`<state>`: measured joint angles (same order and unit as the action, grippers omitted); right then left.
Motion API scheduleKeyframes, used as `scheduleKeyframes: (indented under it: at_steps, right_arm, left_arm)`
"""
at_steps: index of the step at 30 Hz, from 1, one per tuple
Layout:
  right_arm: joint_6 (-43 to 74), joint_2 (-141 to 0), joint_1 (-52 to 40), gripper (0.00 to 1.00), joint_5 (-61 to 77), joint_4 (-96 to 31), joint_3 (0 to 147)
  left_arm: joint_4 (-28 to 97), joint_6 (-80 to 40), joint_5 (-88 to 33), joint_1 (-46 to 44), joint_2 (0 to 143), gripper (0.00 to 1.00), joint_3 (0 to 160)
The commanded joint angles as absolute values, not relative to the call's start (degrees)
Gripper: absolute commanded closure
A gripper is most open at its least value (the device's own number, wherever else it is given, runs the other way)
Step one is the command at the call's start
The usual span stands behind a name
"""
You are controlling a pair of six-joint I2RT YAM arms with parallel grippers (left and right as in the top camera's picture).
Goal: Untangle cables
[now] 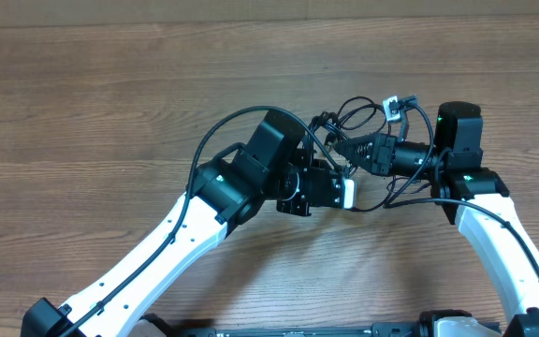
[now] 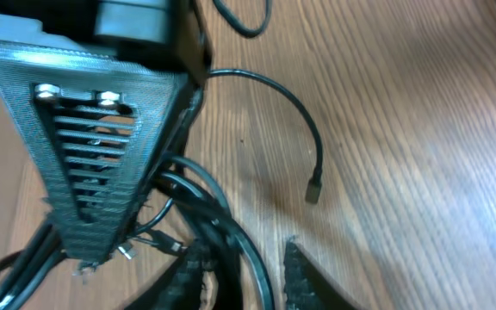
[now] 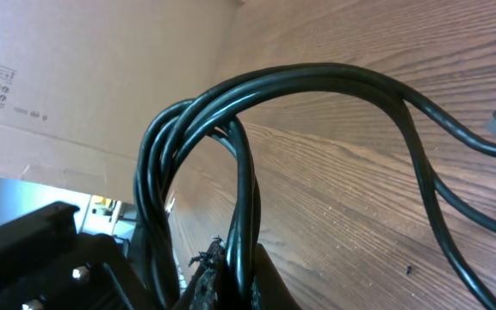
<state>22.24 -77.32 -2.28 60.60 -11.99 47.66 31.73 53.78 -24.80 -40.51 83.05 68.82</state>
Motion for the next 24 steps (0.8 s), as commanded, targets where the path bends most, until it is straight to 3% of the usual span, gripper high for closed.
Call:
scheduleKeyframes:
  at_steps: [1,6,9,15,18,24]
  right_arm:
    - [22.1,-76.9,-2.2,0.96,62.3,-11.2,49.1]
    - [22.1,-76.9,-2.2,0.96,62.3,-11.2,49.1]
    - [22.1,-77.0,-2.2,0.96,62.3,-11.2,49.1]
    - [22.1,-76.9,-2.2,0.96,62.3,-11.2,49.1]
    - [22.1,-76.9,-2.2,0.96,62.3,-11.2,49.1]
    - [22.1,-77.0,-2.2,0.96,62.3,-11.2,49.1]
  left_arm:
    - [32.3,53.6,-25.0,-40.6,83.3,0.84,69.0]
    - [32.2,53.6,-24.3,-40.5,83.3,0.87,69.0]
    - [32.2,53.5,-22.5,-40.5,83.3,0.96,69.0]
    - [32.1,53.6,-21.8,-40.5,83.3,0.96,69.0]
    - [32.1,53.5,-21.8,-40.5,83.3,0.75,69.0]
    - [32.3,52.5,-21.9,-40.5,83.3,0.00,69.0]
